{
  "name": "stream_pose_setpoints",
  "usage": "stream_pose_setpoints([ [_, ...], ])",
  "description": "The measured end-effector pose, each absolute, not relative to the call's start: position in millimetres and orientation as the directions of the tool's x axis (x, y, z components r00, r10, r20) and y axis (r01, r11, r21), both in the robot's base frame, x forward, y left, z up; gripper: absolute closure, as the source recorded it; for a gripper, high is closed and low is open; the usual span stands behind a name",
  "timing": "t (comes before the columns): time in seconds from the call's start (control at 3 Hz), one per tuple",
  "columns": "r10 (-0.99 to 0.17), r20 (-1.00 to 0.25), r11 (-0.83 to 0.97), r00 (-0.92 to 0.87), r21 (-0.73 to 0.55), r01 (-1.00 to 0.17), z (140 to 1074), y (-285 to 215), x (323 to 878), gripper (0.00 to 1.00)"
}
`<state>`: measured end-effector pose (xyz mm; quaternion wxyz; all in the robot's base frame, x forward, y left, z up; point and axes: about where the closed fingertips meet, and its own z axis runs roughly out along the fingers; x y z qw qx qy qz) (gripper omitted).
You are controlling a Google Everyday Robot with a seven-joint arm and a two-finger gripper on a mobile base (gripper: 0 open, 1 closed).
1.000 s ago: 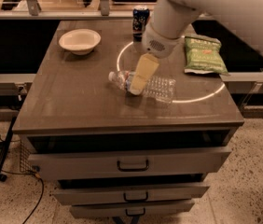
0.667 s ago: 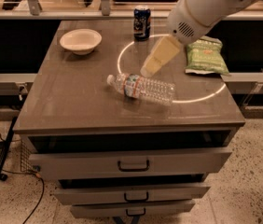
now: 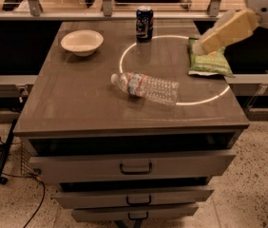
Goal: Knock water bottle over
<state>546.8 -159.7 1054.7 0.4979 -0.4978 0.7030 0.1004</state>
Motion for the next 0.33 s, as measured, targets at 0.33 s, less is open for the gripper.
stream_pose_setpoints([
  [0.33,-0.598,-0.802,0.494,-0.007,-0.362,-0.79,1057.0,-169.8,540.7,0.0],
])
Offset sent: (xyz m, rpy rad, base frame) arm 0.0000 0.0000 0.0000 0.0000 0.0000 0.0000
